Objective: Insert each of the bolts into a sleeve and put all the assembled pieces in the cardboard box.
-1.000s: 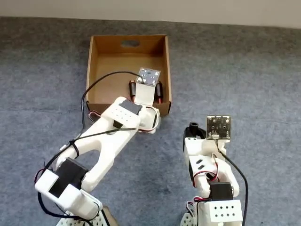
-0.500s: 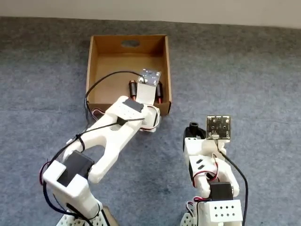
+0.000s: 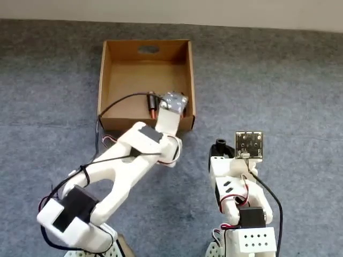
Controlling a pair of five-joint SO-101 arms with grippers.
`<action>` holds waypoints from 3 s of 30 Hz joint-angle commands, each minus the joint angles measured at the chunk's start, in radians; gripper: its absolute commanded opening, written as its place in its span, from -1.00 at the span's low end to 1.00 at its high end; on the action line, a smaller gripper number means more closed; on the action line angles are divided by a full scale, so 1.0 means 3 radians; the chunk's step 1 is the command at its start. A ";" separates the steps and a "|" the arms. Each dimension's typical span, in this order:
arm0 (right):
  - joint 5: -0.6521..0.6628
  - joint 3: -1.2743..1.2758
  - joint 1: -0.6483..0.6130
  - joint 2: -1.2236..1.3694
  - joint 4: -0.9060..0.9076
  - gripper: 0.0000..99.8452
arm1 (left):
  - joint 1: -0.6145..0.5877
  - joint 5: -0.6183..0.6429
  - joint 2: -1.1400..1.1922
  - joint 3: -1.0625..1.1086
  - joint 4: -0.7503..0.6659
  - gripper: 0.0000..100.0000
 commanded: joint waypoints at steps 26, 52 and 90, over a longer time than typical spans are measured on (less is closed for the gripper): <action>-0.0010 -0.0028 -0.0013 -0.0049 0.0013 -0.99 | -0.0453 -0.2312 -0.0171 -0.0345 0.0102 -0.64; -0.0010 -0.0028 -0.0013 -0.0049 0.0013 -0.99 | -0.0151 -0.3064 0.0407 -0.0729 0.0113 -0.64; -0.0010 -0.0028 -0.0013 -0.0049 0.0013 -0.99 | -0.0095 -0.3483 0.0908 -0.1010 0.0159 -0.86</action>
